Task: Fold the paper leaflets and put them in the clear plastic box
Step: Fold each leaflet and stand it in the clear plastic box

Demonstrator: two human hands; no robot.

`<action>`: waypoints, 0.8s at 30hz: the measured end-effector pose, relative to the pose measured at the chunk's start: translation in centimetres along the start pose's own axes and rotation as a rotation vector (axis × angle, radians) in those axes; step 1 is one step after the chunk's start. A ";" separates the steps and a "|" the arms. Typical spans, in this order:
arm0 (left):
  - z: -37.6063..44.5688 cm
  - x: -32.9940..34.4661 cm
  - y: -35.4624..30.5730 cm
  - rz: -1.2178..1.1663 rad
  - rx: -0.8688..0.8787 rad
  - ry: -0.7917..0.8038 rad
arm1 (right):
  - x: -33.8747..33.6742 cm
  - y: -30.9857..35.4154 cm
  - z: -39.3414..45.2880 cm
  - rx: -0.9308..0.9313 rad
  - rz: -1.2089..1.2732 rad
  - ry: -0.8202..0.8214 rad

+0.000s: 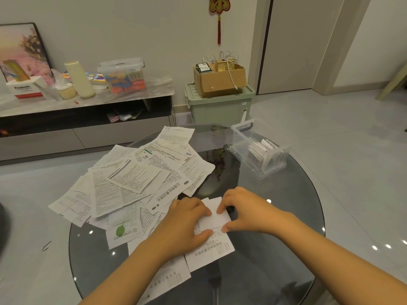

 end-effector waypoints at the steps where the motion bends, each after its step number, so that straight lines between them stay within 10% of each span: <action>1: 0.1 0.0 -0.1 0.014 0.008 -0.004 | 0.0 0.1 -0.1 -0.009 -0.015 0.003; 24: 0.6 0.2 0.9 -0.102 -0.178 -0.154 | 0.8 0.4 0.7 0.036 0.097 -0.192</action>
Point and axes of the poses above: each hand's wrist, its own z-axis towards the middle knuckle, its own x-axis out of the palm, y = z × x, the point moved 2 cm from there along z, towards the middle knuckle, and after that the axes turned 14 degrees about x, right-handed, at the moved point
